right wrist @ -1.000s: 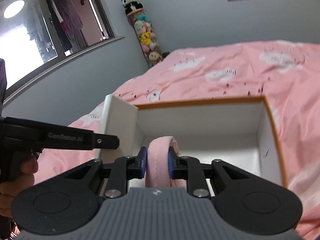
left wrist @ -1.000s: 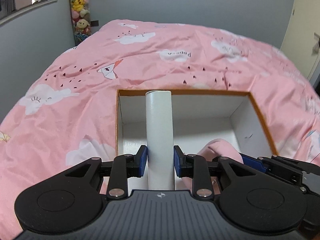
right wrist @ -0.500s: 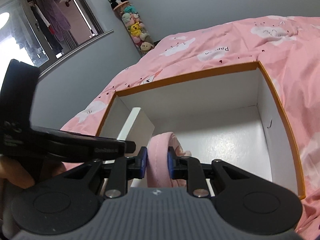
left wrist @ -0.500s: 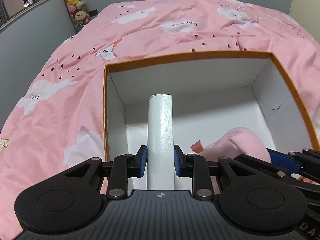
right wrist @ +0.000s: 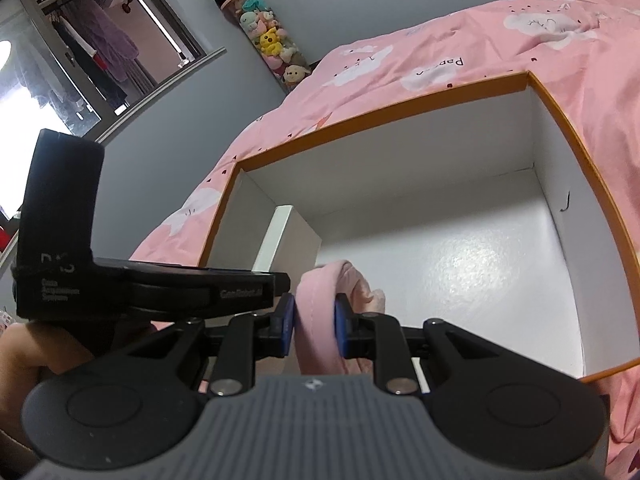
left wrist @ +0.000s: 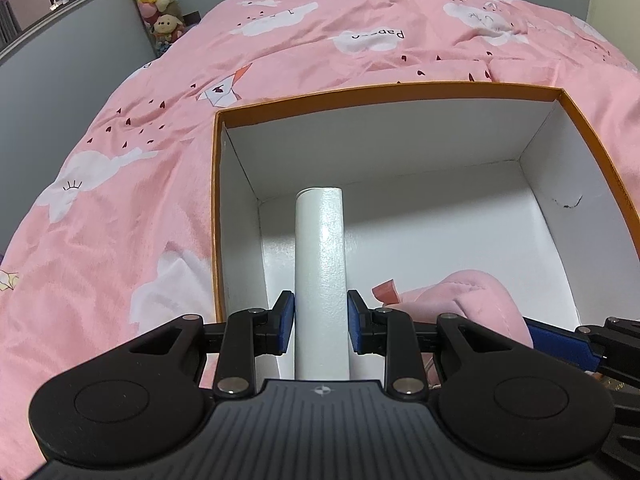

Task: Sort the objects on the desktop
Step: 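Carry the tube and headband over the box and release both inside, then withdraw both open grippers from the box back toward the pile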

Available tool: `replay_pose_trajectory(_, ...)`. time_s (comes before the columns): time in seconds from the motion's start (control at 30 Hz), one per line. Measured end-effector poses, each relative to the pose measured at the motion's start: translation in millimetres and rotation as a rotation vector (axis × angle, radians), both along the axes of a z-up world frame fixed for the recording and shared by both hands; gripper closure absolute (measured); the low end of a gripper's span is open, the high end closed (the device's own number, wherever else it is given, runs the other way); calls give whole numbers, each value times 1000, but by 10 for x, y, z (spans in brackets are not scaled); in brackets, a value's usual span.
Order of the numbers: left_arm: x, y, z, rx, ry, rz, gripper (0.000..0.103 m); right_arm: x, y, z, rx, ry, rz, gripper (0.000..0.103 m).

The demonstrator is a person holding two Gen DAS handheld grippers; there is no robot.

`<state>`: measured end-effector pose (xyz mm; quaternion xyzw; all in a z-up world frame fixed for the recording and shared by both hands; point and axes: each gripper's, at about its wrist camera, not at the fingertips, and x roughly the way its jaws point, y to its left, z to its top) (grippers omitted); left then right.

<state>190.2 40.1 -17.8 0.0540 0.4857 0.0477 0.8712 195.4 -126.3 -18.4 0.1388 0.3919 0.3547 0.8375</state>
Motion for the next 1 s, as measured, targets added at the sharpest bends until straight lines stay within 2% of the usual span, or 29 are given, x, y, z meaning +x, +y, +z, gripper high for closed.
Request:
replay_pose_trajectory(0.27, -60, 62, 16, -29, 6, 9, 71, 26, 8, -6, -1, 9, 8, 80)
replay_pose_trajectory(0.43, -228, 125, 155, -72, -58, 4, 71, 56, 35, -32, -25, 25, 3, 75)
replay_pose_trajectory(0.57, -369, 197, 300, -54, -109, 40, 71, 44, 67, -51, -40, 28, 7, 74)
replay_pose_trajectory(0.67, -468, 261, 387, -93, -124, 42, 71, 24, 105, -36, -78, 19, 11, 73)
replay_pose_trajectory(0.8, -632, 322, 465, -67, -155, 85, 71, 23, 146, -38, -115, 24, 19, 75)
replay_pose_trajectory(1.0, -779, 460, 475, -106, -156, 108, 71, 50, 250, -50, -68, 70, 47, 79)
